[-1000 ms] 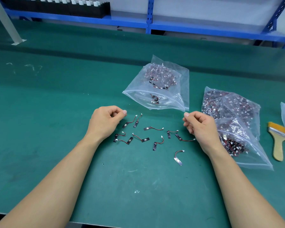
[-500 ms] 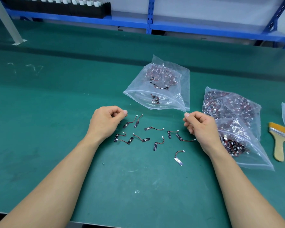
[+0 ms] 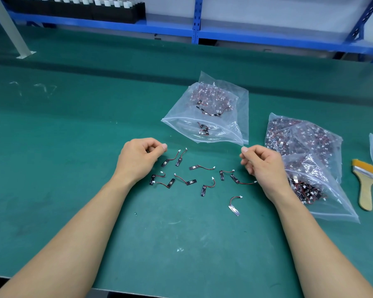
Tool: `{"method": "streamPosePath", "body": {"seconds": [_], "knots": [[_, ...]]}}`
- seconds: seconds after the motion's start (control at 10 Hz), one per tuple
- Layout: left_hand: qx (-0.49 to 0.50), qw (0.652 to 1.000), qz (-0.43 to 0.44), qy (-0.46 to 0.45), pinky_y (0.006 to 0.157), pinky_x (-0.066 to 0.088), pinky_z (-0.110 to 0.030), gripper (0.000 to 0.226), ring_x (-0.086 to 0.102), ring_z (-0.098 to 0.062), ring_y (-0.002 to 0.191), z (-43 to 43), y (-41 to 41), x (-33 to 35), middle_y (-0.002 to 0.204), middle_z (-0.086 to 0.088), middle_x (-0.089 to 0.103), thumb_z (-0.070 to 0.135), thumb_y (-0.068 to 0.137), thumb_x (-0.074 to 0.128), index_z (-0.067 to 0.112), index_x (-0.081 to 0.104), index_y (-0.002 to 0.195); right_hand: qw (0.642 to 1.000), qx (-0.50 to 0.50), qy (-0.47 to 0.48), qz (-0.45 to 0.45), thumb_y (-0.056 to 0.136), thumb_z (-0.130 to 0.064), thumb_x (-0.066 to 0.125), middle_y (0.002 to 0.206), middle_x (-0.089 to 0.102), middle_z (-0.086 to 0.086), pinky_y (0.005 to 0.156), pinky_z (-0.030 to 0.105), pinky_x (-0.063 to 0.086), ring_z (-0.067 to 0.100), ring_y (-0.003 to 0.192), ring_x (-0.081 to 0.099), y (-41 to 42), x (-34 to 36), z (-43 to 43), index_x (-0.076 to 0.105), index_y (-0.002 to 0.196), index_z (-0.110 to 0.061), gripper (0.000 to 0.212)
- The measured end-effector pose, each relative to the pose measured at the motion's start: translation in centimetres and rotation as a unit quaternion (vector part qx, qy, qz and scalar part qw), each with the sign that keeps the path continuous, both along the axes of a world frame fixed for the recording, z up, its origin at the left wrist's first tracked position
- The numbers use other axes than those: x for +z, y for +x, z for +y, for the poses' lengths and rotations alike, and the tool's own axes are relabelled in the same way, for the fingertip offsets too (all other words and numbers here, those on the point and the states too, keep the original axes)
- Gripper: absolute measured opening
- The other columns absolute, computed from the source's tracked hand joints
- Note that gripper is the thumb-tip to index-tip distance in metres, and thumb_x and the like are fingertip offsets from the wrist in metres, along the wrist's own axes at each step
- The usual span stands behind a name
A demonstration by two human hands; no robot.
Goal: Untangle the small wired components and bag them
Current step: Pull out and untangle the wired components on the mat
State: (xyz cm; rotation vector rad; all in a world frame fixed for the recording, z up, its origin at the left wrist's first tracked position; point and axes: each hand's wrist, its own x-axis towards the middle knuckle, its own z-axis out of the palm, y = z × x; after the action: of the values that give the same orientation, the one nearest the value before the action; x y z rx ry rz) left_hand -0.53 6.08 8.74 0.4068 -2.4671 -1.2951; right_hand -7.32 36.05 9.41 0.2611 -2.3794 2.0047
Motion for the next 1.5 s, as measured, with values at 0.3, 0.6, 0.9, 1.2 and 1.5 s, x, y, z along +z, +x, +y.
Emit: {"method": "streamPosePath", "body": {"seconds": [0.3,0.6,0.9,1.2,1.5], "knots": [[-0.002,1.000,0.000,0.000,0.059,0.036,-0.028,0.020,0.041,-0.006,0.049,0.0,0.0,0.0,0.054,0.013,0.054,0.040,0.090,0.069,0.030,0.070,0.072,1.000,0.000,0.001,0.000,0.097,-0.019,0.064,0.059,0.062,0.000,0.050,0.016,0.039,0.011,0.047,0.043,0.0,-0.1,0.0,0.067,0.070,-0.012,0.029],[0.000,1.000,-0.003,0.004,0.059,0.035,-0.027,0.023,0.040,-0.006,0.049,0.1,0.1,0.0,0.053,0.013,0.054,0.038,0.090,0.069,0.025,0.071,0.071,1.000,0.002,0.003,0.003,0.097,-0.020,0.064,0.059,0.062,0.000,0.050,0.016,0.039,0.011,0.047,0.043,-0.1,-0.2,0.0,0.067,0.070,-0.012,0.029],[-0.005,1.000,0.005,0.001,0.061,0.038,-0.028,0.019,0.042,-0.007,0.052,0.0,0.1,0.0,0.055,0.013,0.055,0.040,0.088,0.068,0.030,0.070,0.073,1.000,0.002,0.002,0.001,0.098,-0.019,0.064,0.058,0.061,-0.001,0.050,0.015,0.039,0.010,0.046,0.043,-0.1,-0.2,0.0,0.067,0.070,-0.011,0.028],[-0.111,0.990,-0.038,-0.082,0.104,0.038,-0.028,0.058,0.045,-0.003,0.124,3.0,2.3,0.6,0.131,0.017,0.056,0.059,0.086,0.061,0.033,0.053,0.137,1.000,0.005,-0.003,-0.004,0.097,-0.018,0.064,0.057,0.061,-0.003,0.050,0.016,0.039,0.009,0.046,0.043,-0.1,0.0,-0.3,0.067,0.071,-0.010,0.028],[-0.299,0.913,-0.076,-0.267,0.126,0.002,-0.035,0.116,0.001,-0.006,0.152,12.6,3.1,0.3,0.166,0.011,0.011,0.096,0.061,0.042,0.036,0.018,0.157,1.000,0.007,-0.021,-0.006,0.098,-0.013,0.062,0.056,0.060,-0.002,0.047,0.016,0.035,0.007,0.044,0.042,0.1,0.3,-0.5,0.065,0.072,-0.007,0.027]]}}
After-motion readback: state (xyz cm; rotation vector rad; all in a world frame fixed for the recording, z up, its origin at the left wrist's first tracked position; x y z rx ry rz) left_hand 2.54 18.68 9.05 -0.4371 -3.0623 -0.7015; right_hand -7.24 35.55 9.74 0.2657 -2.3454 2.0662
